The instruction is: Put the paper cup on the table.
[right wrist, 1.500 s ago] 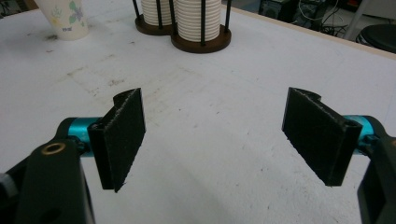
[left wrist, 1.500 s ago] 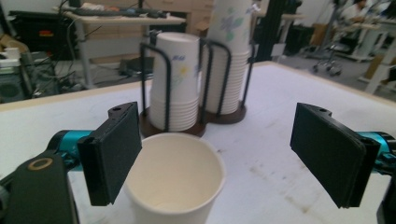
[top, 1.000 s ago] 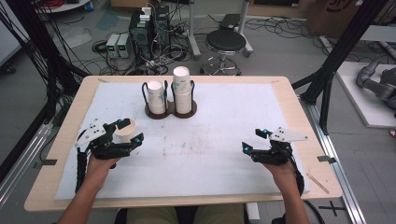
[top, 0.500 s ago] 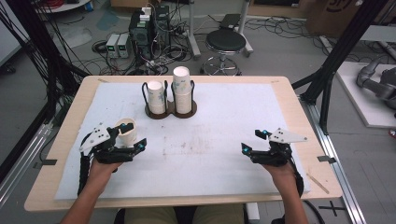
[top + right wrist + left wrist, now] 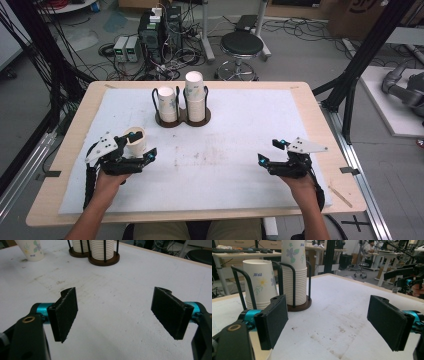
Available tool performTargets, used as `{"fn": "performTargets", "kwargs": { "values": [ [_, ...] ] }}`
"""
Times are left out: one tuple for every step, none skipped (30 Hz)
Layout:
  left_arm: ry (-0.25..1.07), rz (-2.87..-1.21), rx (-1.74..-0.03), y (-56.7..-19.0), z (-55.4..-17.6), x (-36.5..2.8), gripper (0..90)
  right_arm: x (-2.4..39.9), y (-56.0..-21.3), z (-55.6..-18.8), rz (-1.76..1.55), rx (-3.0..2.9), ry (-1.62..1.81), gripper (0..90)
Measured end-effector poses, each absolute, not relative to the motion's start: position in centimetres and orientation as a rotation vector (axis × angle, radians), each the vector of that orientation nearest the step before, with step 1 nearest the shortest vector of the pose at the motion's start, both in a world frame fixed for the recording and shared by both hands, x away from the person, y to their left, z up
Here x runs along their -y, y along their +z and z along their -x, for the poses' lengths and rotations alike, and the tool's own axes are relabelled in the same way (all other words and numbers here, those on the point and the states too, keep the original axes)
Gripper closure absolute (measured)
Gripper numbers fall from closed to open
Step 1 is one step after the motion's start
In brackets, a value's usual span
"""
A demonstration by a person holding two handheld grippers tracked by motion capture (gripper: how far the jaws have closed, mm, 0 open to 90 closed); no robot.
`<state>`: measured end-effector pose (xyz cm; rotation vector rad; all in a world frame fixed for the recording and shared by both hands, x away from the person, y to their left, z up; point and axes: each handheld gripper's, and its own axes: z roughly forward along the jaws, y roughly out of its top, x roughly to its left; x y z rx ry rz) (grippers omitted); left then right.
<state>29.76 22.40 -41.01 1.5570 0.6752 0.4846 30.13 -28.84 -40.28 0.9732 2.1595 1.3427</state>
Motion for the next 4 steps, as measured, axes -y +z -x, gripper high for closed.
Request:
{"fn": "performTargets", "kwargs": {
  "values": [
    [0.484, -1.559, -0.675, -41.0, -29.78, -22.39, 16.9, 28.84, -40.28, -30.11, -0.976, -2.159, 1.345, 22.1],
    [0.485, -1.56, -0.674, -41.0, -29.79, -22.35, 17.0, 28.86, -40.29, -30.1, -0.979, -2.159, 1.345, 22.1],
    [0.488, -1.562, -0.673, -41.01, -29.8, -22.31, 16.9, 28.9, -40.28, -30.12, -0.974, -2.157, 1.344, 22.1],
    [0.488, -1.565, -0.674, -41.03, -29.83, -22.3, 16.9, 28.92, -40.29, -30.12, -0.975, -2.157, 1.346, 22.1]
  ]
}}
